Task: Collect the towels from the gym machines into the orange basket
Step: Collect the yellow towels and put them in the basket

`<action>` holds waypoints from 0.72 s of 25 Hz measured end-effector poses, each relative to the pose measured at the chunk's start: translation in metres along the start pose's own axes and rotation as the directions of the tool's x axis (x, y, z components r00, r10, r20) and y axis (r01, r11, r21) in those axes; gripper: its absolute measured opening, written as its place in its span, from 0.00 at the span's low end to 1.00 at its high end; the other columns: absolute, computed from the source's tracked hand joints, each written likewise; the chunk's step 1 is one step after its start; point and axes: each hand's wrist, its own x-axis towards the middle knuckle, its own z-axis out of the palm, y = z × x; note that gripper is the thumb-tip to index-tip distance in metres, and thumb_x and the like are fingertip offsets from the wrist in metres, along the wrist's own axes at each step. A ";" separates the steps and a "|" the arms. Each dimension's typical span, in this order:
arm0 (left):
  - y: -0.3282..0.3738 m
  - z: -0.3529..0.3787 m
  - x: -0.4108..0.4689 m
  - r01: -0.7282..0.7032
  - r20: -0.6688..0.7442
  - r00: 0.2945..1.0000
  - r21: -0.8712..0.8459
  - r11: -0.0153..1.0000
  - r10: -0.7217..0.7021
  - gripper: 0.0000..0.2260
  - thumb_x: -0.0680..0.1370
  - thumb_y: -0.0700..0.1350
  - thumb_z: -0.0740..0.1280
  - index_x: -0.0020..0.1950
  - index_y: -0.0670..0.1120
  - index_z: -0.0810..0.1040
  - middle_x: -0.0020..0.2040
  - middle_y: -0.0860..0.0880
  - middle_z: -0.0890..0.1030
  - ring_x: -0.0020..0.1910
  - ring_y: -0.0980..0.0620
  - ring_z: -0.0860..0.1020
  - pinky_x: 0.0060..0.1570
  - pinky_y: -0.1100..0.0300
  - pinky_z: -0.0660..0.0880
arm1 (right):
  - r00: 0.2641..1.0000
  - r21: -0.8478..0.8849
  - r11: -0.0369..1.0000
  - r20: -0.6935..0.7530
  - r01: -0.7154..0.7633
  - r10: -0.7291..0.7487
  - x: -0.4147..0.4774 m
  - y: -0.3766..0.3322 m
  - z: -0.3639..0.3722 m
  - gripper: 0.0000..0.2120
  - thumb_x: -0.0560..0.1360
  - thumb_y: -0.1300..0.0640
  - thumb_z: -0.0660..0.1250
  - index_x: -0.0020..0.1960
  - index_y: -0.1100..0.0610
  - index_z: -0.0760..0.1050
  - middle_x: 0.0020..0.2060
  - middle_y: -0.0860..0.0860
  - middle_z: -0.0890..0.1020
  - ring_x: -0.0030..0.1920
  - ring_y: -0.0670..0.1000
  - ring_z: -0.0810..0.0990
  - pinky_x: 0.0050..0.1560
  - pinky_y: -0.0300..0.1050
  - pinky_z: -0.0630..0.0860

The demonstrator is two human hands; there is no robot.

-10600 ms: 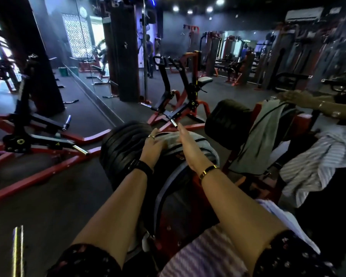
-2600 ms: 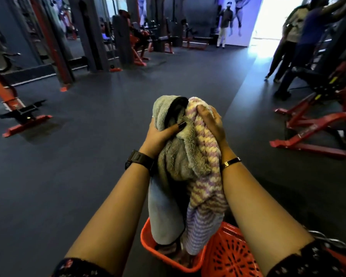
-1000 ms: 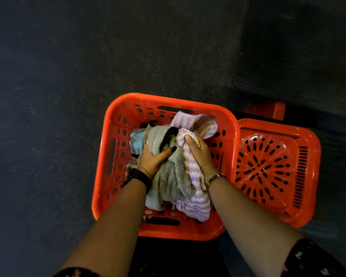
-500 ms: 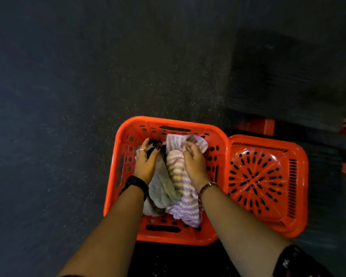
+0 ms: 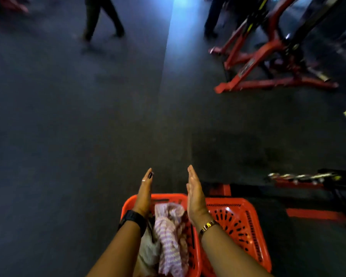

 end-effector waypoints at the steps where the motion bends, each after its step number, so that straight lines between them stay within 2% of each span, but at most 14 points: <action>1: 0.034 0.015 -0.013 -0.063 0.051 0.997 0.015 0.998 0.062 0.20 0.83 0.43 0.50 0.75 0.44 0.59 0.77 0.45 0.61 0.75 0.51 0.60 0.72 0.61 0.57 | 0.997 0.007 0.997 -0.025 0.074 -0.074 -0.007 -0.033 0.000 0.27 0.75 0.49 0.53 0.74 0.48 0.58 0.74 0.45 0.62 0.72 0.40 0.59 0.71 0.38 0.54; 4: 0.129 0.061 -0.056 -0.159 0.199 0.968 0.004 0.987 0.155 0.21 0.83 0.49 0.49 0.76 0.48 0.57 0.77 0.49 0.59 0.76 0.51 0.57 0.74 0.57 0.52 | 0.970 0.043 0.972 -0.087 0.230 -0.226 -0.030 -0.126 -0.006 0.23 0.81 0.56 0.49 0.76 0.51 0.58 0.76 0.45 0.61 0.74 0.40 0.57 0.70 0.38 0.51; 7: 0.196 0.100 -0.113 -0.256 0.374 0.894 -0.021 0.966 0.246 0.24 0.82 0.54 0.48 0.77 0.50 0.54 0.78 0.50 0.58 0.77 0.52 0.55 0.75 0.55 0.50 | 0.921 0.029 0.927 -0.127 0.374 -0.368 -0.070 -0.204 -0.022 0.23 0.82 0.58 0.46 0.77 0.49 0.56 0.76 0.43 0.58 0.73 0.39 0.55 0.71 0.40 0.49; 9: 0.217 0.116 -0.150 -0.288 0.496 0.831 -0.001 0.958 0.250 0.33 0.74 0.63 0.54 0.77 0.52 0.55 0.78 0.50 0.57 0.77 0.51 0.54 0.76 0.53 0.49 | 0.884 0.006 0.899 -0.183 0.438 -0.430 -0.107 -0.234 -0.037 0.23 0.82 0.57 0.46 0.77 0.48 0.55 0.77 0.43 0.57 0.73 0.39 0.55 0.71 0.40 0.49; 11: 0.222 0.128 -0.183 -0.297 0.598 0.771 0.037 0.954 0.217 0.40 0.66 0.67 0.54 0.76 0.54 0.57 0.78 0.51 0.56 0.78 0.52 0.54 0.77 0.51 0.48 | 0.842 -0.001 0.872 -0.257 0.490 -0.473 -0.146 -0.247 -0.055 0.23 0.83 0.56 0.46 0.77 0.49 0.55 0.77 0.44 0.57 0.71 0.38 0.55 0.71 0.39 0.49; 12: 0.220 0.135 -0.196 -0.304 0.634 0.744 0.042 0.952 0.209 0.39 0.67 0.68 0.54 0.76 0.54 0.57 0.78 0.51 0.56 0.78 0.52 0.54 0.77 0.51 0.48 | 0.819 -0.007 0.861 -0.303 0.509 -0.487 -0.166 -0.249 -0.063 0.23 0.83 0.55 0.46 0.77 0.48 0.54 0.77 0.44 0.57 0.71 0.38 0.55 0.71 0.39 0.49; 15: 0.200 0.166 -0.240 -0.314 0.772 0.601 -0.008 0.949 0.205 0.29 0.78 0.62 0.47 0.77 0.53 0.54 0.78 0.50 0.56 0.78 0.52 0.53 0.76 0.53 0.48 | 0.712 -0.031 0.815 -0.470 0.578 -0.523 -0.239 -0.244 -0.096 0.23 0.83 0.51 0.45 0.77 0.48 0.54 0.77 0.44 0.56 0.76 0.42 0.53 0.71 0.40 0.48; 18: 0.159 0.204 -0.294 -0.248 0.886 0.449 -0.005 0.969 0.119 0.25 0.81 0.58 0.43 0.77 0.52 0.55 0.78 0.50 0.57 0.78 0.51 0.53 0.75 0.53 0.48 | 0.576 -0.063 0.776 -0.633 0.628 -0.518 -0.316 -0.228 -0.138 0.22 0.83 0.53 0.45 0.77 0.51 0.53 0.77 0.46 0.56 0.77 0.45 0.53 0.73 0.42 0.51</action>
